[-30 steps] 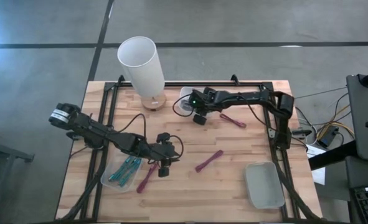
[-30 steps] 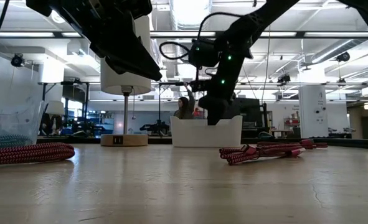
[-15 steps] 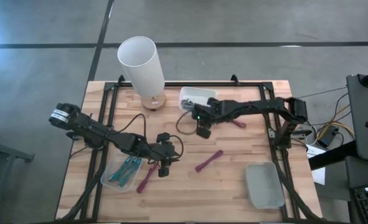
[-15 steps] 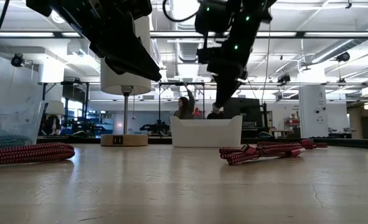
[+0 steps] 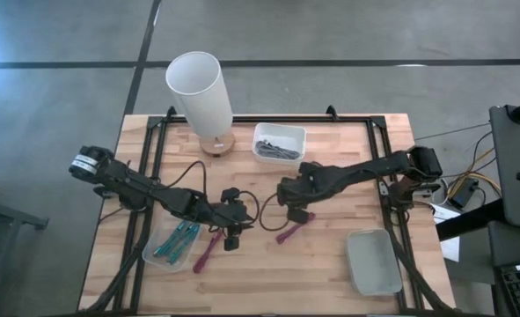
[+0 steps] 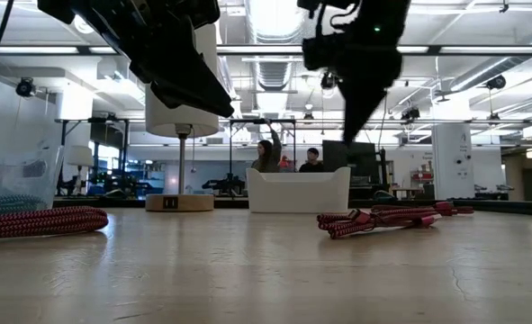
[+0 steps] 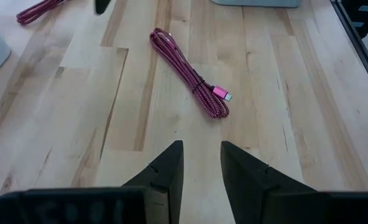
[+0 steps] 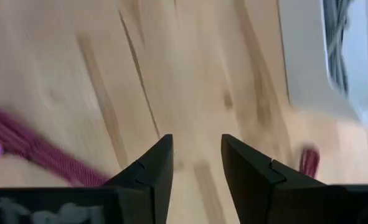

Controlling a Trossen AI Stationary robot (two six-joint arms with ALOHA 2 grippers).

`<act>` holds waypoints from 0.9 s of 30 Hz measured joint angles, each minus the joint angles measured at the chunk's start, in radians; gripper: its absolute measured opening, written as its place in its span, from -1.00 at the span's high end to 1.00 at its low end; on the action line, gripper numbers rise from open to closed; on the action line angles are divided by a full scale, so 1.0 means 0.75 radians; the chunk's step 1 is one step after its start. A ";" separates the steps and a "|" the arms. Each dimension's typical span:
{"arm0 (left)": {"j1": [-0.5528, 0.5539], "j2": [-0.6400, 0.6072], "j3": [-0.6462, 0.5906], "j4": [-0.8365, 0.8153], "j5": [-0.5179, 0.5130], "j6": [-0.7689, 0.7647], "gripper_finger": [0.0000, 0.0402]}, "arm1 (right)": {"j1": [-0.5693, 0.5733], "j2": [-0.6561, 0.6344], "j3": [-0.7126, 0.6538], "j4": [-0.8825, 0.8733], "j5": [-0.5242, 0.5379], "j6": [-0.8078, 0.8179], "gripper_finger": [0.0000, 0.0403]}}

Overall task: Pick & Place USB Port
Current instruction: Put the top pink black charger cable into the grey bin

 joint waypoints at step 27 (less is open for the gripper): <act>0.000 0.000 0.000 -0.013 0.000 -0.007 0.48 | -0.476 0.000 -0.291 -0.209 -0.065 -0.020 0.47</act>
